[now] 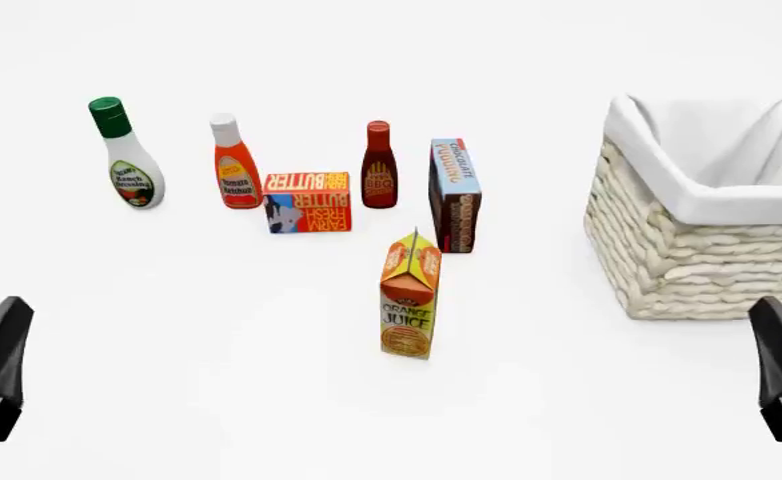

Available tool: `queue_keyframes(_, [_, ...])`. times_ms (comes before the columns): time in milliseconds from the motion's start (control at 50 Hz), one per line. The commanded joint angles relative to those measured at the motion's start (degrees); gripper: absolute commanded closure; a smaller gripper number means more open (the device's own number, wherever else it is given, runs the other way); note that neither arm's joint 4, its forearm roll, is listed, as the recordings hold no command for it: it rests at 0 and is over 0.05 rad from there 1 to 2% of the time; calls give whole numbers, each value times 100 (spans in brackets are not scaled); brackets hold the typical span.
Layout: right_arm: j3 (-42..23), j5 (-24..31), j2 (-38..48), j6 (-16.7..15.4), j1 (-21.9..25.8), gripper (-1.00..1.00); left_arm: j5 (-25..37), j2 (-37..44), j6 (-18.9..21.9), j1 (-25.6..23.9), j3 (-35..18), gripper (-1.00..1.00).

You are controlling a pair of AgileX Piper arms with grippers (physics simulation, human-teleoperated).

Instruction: Pick the orange juice and place it in the basket.

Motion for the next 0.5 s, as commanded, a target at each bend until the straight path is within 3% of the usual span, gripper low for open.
queue_keyframes(20, [-14, -13, 37, -4, -9, -100, -9, 28, 0, 1, -14, -100])
queue_keyframes(500, [-35, -23, -10, 31, 13, -100, -20, 39, 4, -16, -18, -100])
